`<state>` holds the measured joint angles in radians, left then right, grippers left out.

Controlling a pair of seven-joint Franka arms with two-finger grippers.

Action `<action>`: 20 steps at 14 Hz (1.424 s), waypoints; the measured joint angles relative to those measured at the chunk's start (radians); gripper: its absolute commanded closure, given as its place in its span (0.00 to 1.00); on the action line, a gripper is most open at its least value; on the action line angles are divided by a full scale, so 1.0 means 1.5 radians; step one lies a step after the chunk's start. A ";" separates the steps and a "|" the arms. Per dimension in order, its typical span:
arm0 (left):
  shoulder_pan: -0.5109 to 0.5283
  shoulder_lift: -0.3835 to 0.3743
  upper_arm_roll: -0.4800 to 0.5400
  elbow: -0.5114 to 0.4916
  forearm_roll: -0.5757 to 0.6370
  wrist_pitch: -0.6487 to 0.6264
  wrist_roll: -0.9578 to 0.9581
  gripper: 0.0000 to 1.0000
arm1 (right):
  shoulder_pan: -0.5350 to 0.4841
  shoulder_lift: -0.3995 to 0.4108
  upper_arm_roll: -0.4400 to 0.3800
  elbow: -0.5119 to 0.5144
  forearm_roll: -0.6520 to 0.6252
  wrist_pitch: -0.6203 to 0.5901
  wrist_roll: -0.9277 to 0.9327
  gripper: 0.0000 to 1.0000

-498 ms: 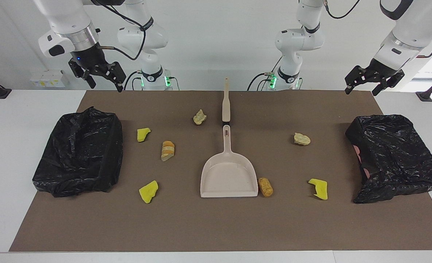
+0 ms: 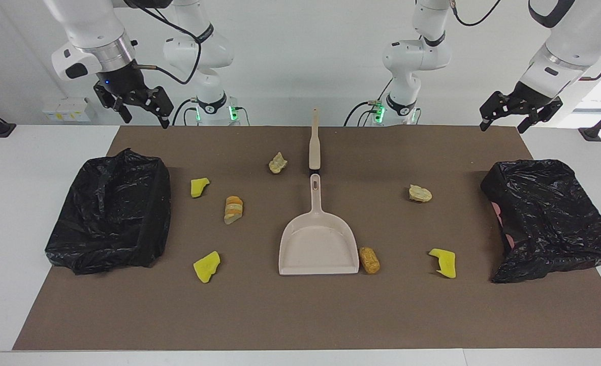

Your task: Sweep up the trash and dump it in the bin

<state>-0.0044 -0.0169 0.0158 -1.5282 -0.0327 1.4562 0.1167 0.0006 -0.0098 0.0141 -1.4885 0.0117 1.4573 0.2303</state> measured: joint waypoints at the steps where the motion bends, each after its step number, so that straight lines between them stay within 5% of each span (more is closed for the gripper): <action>1: 0.000 -0.001 0.000 -0.001 0.000 0.000 0.000 0.00 | 0.000 0.000 0.000 0.000 0.000 0.000 0.000 0.00; 10: -0.001 -0.012 -0.005 -0.046 0.000 0.008 -0.001 0.00 | 0.000 -0.002 0.000 -0.002 0.000 0.000 0.000 0.00; 14: -0.031 -0.046 -0.026 -0.153 -0.001 0.062 -0.018 0.00 | 0.001 -0.002 0.000 -0.003 0.000 0.001 0.000 0.00; 20: -0.170 -0.123 -0.034 -0.351 -0.002 0.198 -0.112 0.00 | 0.040 0.020 0.010 -0.010 0.000 0.064 0.011 0.00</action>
<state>-0.2597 -0.2014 -0.0359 -2.0555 -0.0360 1.7538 -0.0519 0.0611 0.0206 0.0297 -1.5032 0.0117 1.5540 0.2464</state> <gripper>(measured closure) 0.000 0.000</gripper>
